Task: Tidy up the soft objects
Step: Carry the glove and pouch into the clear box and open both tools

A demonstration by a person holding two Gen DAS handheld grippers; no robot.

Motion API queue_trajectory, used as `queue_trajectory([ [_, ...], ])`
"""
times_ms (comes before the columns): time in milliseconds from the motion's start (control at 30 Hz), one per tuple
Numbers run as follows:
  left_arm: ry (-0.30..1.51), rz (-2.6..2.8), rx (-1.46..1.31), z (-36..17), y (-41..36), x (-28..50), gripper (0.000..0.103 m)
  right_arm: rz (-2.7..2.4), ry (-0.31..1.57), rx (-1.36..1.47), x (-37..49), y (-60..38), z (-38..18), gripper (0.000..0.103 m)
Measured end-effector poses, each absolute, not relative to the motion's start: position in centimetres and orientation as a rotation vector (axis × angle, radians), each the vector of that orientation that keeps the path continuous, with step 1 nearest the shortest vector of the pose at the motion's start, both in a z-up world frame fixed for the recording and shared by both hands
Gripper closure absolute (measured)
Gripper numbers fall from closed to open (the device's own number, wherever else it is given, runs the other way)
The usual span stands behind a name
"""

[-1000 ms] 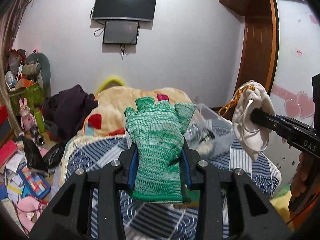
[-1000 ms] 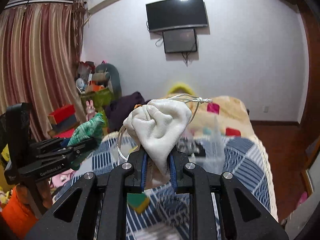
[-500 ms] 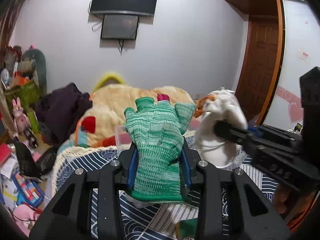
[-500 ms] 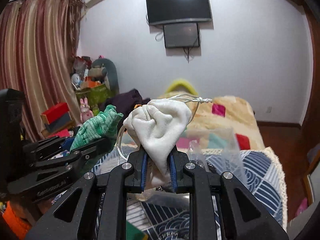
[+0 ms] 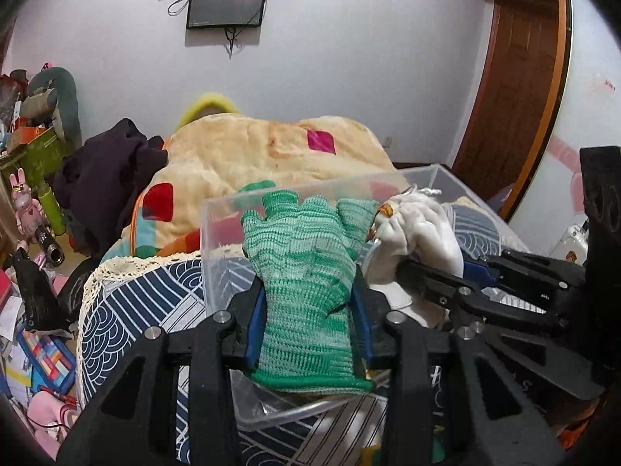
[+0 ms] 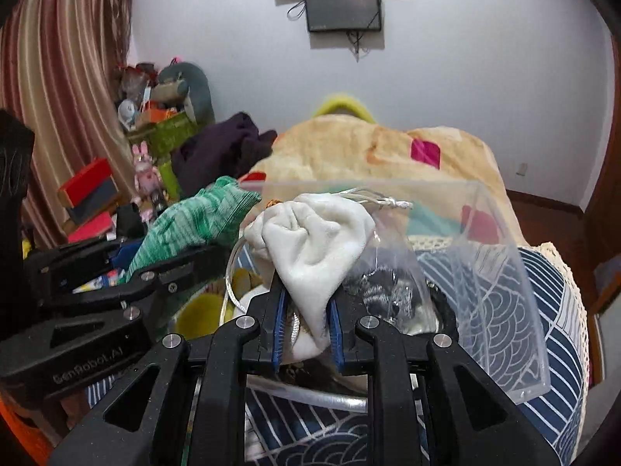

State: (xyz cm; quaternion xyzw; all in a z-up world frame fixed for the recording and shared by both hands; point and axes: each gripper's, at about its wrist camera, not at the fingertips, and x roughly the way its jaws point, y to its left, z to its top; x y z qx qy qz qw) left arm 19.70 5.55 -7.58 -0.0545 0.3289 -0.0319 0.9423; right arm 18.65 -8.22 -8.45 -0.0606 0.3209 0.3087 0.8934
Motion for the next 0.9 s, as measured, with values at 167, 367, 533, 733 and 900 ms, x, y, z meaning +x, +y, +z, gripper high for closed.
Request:
queue_trajectory([
  [167, 0.663, -0.072, -0.125, -7.3, 5.7, 19.1, 0.043, 0.650, 0.663, -0.137, 18.3, -8.7, -7.8, 0.076],
  [367, 0.571, -0.043, -0.109, -4.9, 5.7, 16.3, 0.027, 0.611, 0.586, -0.103, 16.7, -11.3, -5.9, 0.038],
  [533, 0.504, -0.043, -0.101, -2.8, 5.5, 13.4, 0.025, 0.586, 0.500, -0.092, 14.4, -14.1, -3.4, 0.021],
  [733, 0.463, -0.045, -0.074, -2.3, 4.6, 9.8, 0.009, 0.562, 0.438, -0.122, 11.5, -16.6, -3.1, 0.017],
  [900, 0.531, -0.069, -0.071, -4.4, 3.3, 8.8, 0.008, 0.557, 0.518, -0.173, 10.7, -16.9, -5.8, 0.017],
])
